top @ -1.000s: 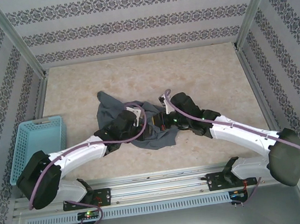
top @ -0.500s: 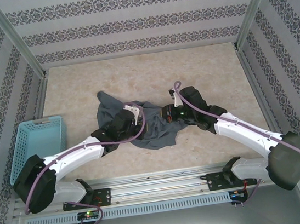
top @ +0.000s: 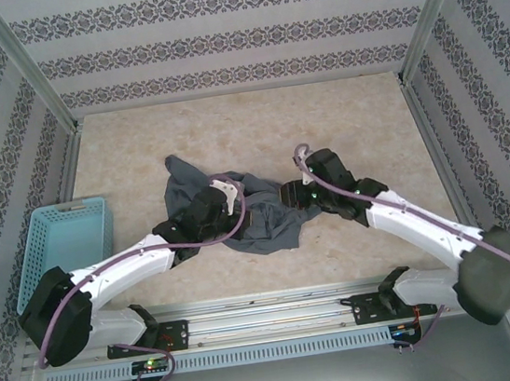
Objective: Fold the inside-out t-shirt
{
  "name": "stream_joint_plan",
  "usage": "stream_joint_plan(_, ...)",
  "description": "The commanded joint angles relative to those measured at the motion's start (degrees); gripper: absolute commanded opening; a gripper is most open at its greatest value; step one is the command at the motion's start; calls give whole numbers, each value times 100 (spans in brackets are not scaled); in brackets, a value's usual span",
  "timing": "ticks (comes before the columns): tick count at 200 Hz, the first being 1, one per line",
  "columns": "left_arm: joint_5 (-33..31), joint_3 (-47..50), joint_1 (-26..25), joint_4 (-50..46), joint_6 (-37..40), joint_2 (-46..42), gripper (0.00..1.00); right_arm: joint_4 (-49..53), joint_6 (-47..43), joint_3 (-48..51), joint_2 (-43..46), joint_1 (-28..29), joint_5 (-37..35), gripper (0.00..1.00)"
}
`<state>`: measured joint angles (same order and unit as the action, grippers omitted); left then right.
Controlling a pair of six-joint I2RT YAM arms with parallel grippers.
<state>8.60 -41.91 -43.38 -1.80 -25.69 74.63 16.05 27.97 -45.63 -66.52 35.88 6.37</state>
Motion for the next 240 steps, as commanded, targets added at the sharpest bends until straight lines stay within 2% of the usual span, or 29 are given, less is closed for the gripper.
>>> stream_joint_plan(1, 35, -125, 22, 13, 108, 36, 0, 286, -344, 0, 523, 647, -588, 40)
stream_joint_plan(32, 30, -125, 22, -28, 108, 27, 0, -293, 278, 285, 211, 1123, -212, 39)
stream_joint_plan(70, 46, -135, 22, -77, 91, -19, 0, -901, 613, 168, -588, 1145, -261, 39)
stream_joint_plan(122, 37, -116, 24, -159, 108, -132, 0, -567, 609, -227, -1139, 1031, -1235, 40)
stream_joint_plan(182, 76, -73, 22, -130, 126, -213, 0, -712, 482, -384, -1454, 922, -1050, 43)
stream_joint_plan(205, 34, -64, 22, -120, 117, -210, 0, -711, 384, -429, -1439, 928, -1011, 28)
stream_joint_plan(226, -127, -111, 35, -252, 105, -173, 0, -396, 231, -417, -1231, 1003, -1231, 8)
stream_joint_plan(240, -180, -101, 92, -298, 103, -181, 0, -182, 94, -273, -971, 1042, -1289, 0)
